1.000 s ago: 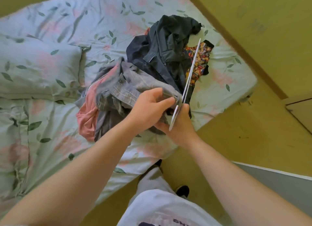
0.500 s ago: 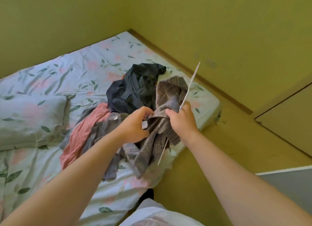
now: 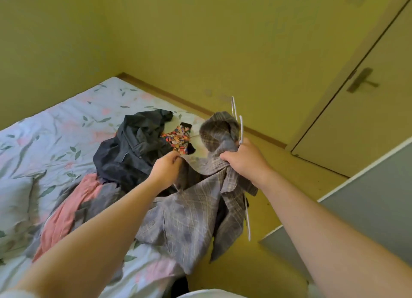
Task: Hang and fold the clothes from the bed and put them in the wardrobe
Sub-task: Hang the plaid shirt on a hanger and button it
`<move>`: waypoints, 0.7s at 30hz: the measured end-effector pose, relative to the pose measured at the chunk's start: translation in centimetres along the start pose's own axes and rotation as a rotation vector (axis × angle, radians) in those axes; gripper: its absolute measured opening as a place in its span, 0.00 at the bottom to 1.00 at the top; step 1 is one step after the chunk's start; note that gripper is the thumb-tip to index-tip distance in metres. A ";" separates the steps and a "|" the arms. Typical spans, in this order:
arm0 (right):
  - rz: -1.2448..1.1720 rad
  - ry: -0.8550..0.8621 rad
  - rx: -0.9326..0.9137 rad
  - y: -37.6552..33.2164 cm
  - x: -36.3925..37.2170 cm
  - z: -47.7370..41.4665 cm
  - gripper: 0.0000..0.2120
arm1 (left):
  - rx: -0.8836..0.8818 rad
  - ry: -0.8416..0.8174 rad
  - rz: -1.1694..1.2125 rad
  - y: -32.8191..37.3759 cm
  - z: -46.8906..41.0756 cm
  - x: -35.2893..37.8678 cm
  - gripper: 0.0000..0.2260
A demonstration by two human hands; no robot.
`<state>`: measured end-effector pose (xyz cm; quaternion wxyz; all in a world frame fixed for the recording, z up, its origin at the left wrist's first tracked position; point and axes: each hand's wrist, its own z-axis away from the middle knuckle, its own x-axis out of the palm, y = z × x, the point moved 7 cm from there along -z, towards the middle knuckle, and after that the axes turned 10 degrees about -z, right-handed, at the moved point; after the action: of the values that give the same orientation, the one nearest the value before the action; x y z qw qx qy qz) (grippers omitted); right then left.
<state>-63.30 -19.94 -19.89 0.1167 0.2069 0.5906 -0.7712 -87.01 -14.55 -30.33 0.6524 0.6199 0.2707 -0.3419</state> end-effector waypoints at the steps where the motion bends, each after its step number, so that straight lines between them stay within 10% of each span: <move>1: 0.030 0.017 0.007 0.8 -1.1 0.0 0.20 | -0.006 0.056 0.053 1.3 -0.6 -1.3 0.08; 6: 0.182 0.106 0.058 4.2 -6.0 0.4 0.26 | 0.154 0.186 0.004 9.4 -2.1 -7.9 0.09; 11: 0.293 0.103 0.078 6.7 -8.5 0.4 0.21 | 0.420 -0.045 -0.336 17.6 -0.5 -10.5 0.07; 21: 0.287 0.044 0.078 9.1 -10.2 0.4 0.23 | 0.398 -0.011 -0.702 18.4 -2.1 -10.4 0.09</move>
<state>-50.44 -23.45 -23.04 0.2046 0.3104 0.5268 -0.7644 -78.96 -11.36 -10.93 0.3646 0.6020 0.3912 -0.5929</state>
